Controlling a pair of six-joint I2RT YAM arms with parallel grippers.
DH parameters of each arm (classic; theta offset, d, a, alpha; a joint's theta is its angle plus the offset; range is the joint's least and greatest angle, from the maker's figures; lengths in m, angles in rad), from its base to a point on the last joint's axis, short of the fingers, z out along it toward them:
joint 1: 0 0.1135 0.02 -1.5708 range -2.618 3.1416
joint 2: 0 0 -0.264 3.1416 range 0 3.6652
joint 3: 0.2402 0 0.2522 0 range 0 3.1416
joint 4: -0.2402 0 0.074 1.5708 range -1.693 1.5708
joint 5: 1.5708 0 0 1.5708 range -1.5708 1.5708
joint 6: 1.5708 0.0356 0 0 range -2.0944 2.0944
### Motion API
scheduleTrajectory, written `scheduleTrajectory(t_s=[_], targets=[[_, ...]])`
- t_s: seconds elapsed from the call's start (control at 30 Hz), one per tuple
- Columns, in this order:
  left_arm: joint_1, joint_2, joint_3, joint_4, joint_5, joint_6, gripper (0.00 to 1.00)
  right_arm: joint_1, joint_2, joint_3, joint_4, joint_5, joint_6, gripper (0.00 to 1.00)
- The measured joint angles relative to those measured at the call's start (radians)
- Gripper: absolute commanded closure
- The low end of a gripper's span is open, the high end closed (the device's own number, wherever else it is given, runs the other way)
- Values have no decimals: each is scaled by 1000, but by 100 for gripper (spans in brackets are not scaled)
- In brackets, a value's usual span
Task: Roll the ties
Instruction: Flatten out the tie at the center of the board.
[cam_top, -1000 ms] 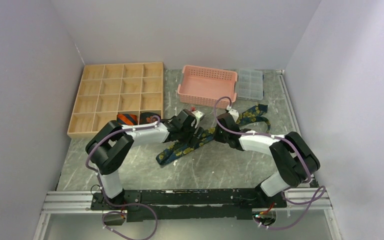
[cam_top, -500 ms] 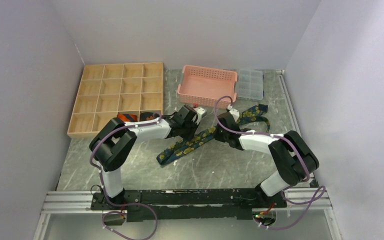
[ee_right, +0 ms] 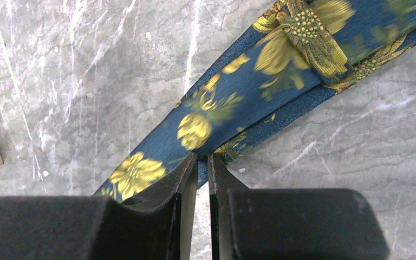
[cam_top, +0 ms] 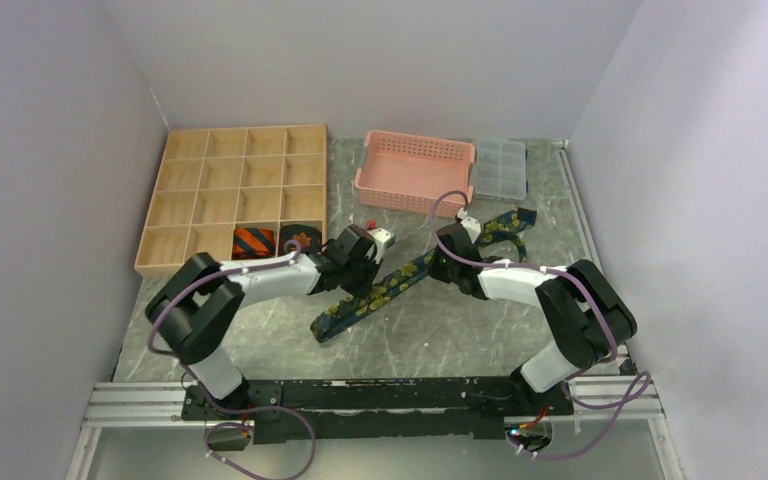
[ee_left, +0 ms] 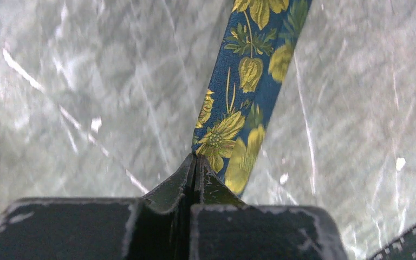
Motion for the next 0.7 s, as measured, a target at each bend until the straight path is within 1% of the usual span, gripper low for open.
scheduleTrajectory(t_s=[0.13,0.33,0.53,0.7], targets=[[0,-125,-87,-22,12,-39,97,-2,0,-1,2,-3,0,82],[-3,-260,-161,-36,50,-84,97,-8,6,-1,14,-5,1,83],[-18,-298,-222,-79,56,-132,97,-10,10,-1,19,-5,5,83],[-20,-326,-291,-127,6,-204,97,-11,14,1,23,-5,5,83]])
